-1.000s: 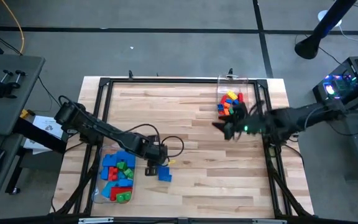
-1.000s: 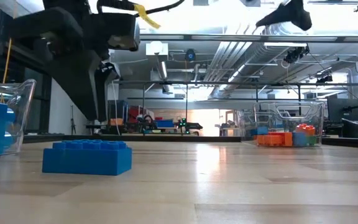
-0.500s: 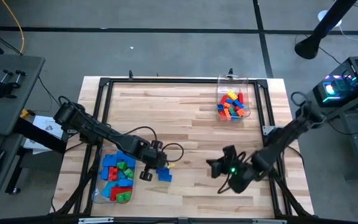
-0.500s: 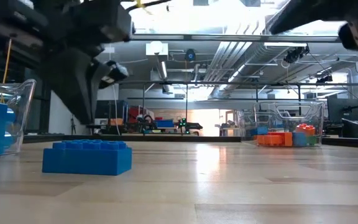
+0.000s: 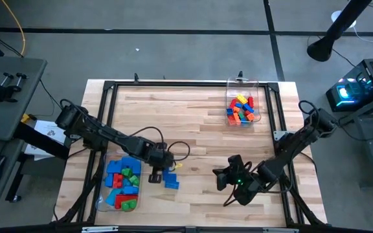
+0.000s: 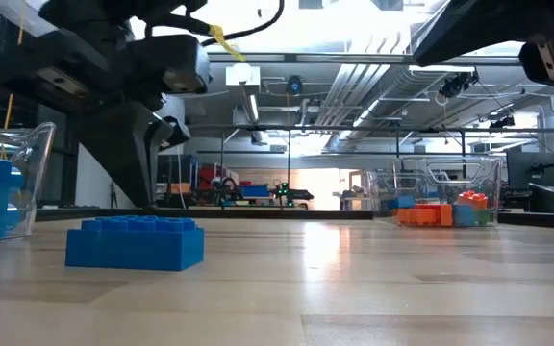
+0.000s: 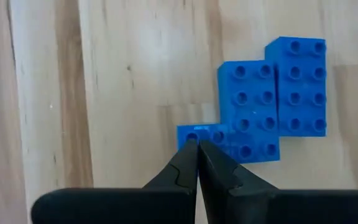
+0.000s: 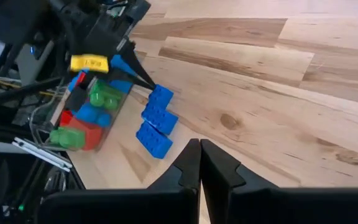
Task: Sort blocks by size
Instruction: Put the small blue game piece into the top transparent bin
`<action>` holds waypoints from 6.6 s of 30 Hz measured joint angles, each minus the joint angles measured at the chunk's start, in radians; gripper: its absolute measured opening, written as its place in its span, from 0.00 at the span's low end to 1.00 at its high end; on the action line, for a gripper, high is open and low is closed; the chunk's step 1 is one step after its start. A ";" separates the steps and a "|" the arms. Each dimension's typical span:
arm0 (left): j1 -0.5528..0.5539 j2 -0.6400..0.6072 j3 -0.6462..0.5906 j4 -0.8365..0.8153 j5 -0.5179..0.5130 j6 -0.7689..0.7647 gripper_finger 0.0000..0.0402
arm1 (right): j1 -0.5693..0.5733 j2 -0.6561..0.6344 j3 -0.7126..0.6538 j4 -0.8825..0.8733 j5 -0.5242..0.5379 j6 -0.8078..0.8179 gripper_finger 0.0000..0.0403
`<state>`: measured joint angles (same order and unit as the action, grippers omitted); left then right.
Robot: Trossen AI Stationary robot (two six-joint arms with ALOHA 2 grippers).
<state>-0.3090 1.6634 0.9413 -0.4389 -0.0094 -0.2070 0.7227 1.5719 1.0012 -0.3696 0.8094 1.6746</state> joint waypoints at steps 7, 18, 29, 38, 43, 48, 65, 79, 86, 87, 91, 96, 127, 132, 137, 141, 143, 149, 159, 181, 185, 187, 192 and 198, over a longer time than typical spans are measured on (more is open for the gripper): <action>0.035 0.000 0.000 -0.019 0.130 0.036 0.00 | 0.000 0.000 0.000 -0.015 -0.010 -0.019 0.00; 0.058 0.085 0.003 0.041 0.241 0.074 0.00 | 0.000 0.000 0.000 -0.035 -0.026 -0.018 0.00; 0.158 0.074 0.011 0.014 0.130 0.095 0.00 | -0.003 -0.001 0.000 -0.029 -0.028 -0.016 0.00; 0.166 -0.019 0.095 -0.080 0.153 0.291 0.00 | -0.003 -0.001 0.000 -0.031 -0.029 -0.018 0.00; 0.169 0.001 0.108 -0.056 0.130 0.189 0.08 | -0.003 -0.001 0.000 -0.028 -0.031 -0.016 0.00; 0.172 0.015 0.107 -0.070 0.096 0.074 0.29 | -0.004 -0.001 0.000 -0.029 -0.034 -0.016 0.00; 0.152 0.059 0.107 -0.033 -0.135 -0.472 0.77 | -0.010 -0.001 0.000 -0.084 -0.035 -0.019 0.00; 0.137 0.161 0.108 -0.026 -0.132 -0.434 0.77 | -0.010 -0.001 0.000 -0.121 -0.035 -0.018 0.00; 0.137 0.193 0.109 0.001 -0.144 -0.435 0.77 | -0.010 -0.001 0.000 -0.121 -0.035 -0.015 0.00; 0.137 0.193 0.109 0.003 -0.148 -0.432 0.77 | -0.010 -0.001 0.000 -0.119 -0.035 -0.012 0.00; 0.140 0.195 0.109 0.010 -0.173 -0.412 0.70 | -0.010 -0.001 0.000 -0.079 -0.033 0.027 0.00; 0.147 0.197 0.108 0.037 -0.189 -0.373 0.29 | -0.010 -0.020 0.000 0.054 0.027 -0.001 0.00; 0.545 0.661 1.107 0.282 -0.037 -0.020 0.32 | -0.154 -0.319 0.000 0.786 0.409 -1.159 0.00; 0.551 0.697 1.144 0.291 -0.047 -0.019 0.60 | -0.155 -0.319 0.000 0.793 0.406 -1.161 0.00; 0.553 0.663 1.144 0.172 -0.028 -0.019 0.76 | -0.155 -0.319 0.000 0.794 0.405 -1.200 0.00; 0.567 0.584 1.146 -0.104 0.113 0.006 0.78 | -0.155 -0.319 0.000 0.794 0.405 -1.212 0.00; 0.561 0.549 1.142 -0.293 0.158 0.034 0.78 | -0.155 -0.319 0.000 0.793 0.405 -1.227 0.00; 0.378 0.359 0.838 -0.314 0.146 0.039 0.78 | -0.144 -0.319 0.000 0.794 0.405 -1.294 0.00; -0.087 0.131 0.239 0.131 -0.108 0.006 0.78 | -0.112 -0.319 0.000 0.777 0.405 -1.343 0.00; -0.075 0.257 0.201 0.166 -0.129 -0.202 0.75 | -0.112 -0.319 0.000 0.731 0.396 -1.335 0.00; -0.086 0.277 0.200 0.177 -0.132 -0.157 0.72 | -0.112 -0.319 0.000 0.724 0.396 -1.335 0.00; -0.086 0.287 0.202 0.185 -0.133 -0.157 0.72 | -0.112 -0.319 0.000 0.719 0.396 -1.334 0.00; -0.086 0.303 0.203 0.188 -0.138 -0.147 0.71 | -0.113 -0.319 0.000 0.702 0.395 -1.306 0.00; -0.086 0.309 0.204 0.180 -0.145 -0.148 0.54 | -0.113 -0.319 0.000 0.702 0.395 -1.306 0.00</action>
<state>-0.3946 1.9724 1.1450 -0.2584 -0.1548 -0.3552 0.6094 1.2533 1.0012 0.3327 1.2049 0.3691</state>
